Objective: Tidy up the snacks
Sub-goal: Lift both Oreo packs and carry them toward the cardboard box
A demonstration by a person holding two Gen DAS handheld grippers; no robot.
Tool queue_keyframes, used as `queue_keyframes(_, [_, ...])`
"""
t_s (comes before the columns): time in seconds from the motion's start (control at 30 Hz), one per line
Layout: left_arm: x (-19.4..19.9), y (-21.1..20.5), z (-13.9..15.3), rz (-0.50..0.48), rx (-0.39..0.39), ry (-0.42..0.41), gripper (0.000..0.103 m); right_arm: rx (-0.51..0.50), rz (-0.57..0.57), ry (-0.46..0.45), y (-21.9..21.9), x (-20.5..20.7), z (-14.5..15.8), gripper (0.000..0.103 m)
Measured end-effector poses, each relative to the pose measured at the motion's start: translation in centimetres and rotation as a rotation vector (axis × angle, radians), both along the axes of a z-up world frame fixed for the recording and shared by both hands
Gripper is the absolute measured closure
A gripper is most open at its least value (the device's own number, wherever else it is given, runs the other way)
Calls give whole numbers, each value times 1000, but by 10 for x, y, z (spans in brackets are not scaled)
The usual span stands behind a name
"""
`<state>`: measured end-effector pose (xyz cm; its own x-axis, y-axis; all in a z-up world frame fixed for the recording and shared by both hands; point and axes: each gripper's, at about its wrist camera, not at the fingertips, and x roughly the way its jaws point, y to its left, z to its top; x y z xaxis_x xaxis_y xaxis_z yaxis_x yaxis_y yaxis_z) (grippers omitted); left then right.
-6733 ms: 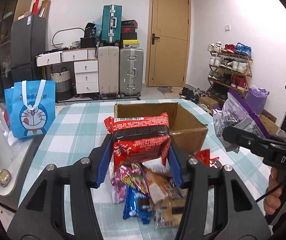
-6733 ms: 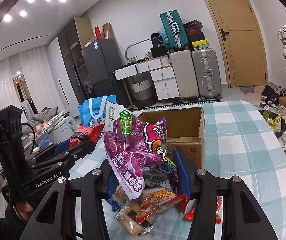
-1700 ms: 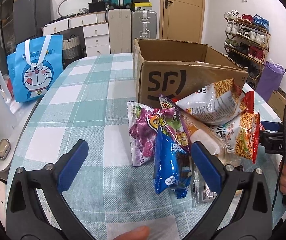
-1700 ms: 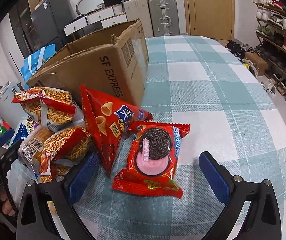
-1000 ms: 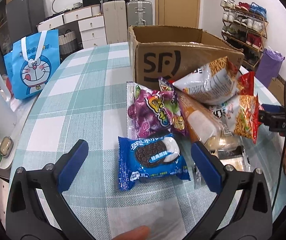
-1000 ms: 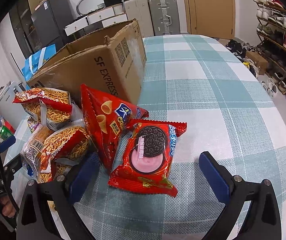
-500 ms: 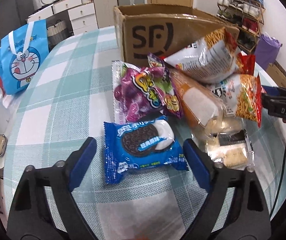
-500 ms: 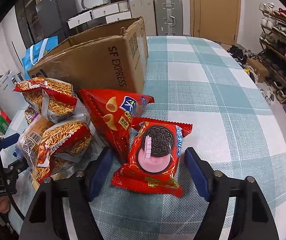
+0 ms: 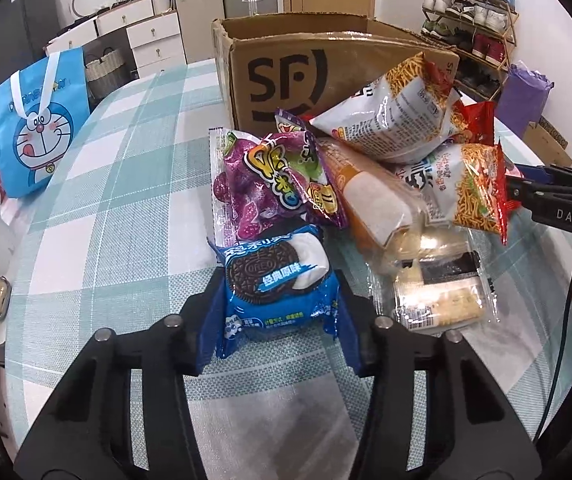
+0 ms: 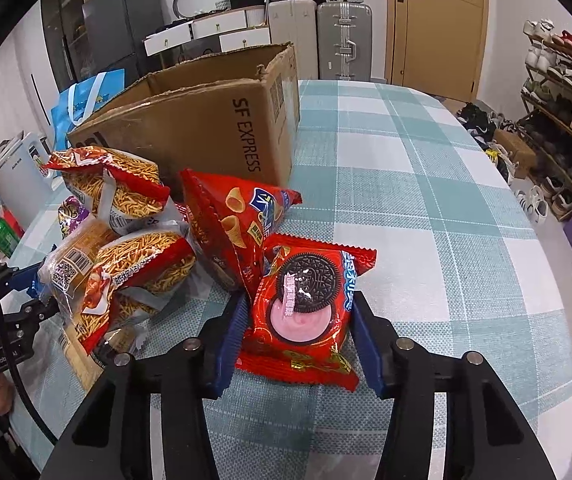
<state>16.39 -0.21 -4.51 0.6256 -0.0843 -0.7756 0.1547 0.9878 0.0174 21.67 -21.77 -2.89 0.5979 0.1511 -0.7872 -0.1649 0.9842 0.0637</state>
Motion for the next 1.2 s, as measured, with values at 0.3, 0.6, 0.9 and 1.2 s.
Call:
queue_keyframes(0.3, [-15, 6, 11, 5, -21, -30, 59, 20, -16, -30, -13, -10, 10, 54])
queue_keyframes(0.6, [-35, 15, 31, 18, -46, -76, 59, 27, -3, -55, -16, -16, 19, 54])
queue_keyframes(0.9, [-35, 11, 29, 12, -39, -66, 59, -13, 52, 43, -12, -15, 3, 53])
queue_keyframes(1.2, [-35, 10, 28, 12, -39, -67, 59, -77, 94, 47, -16, -20, -2, 52])
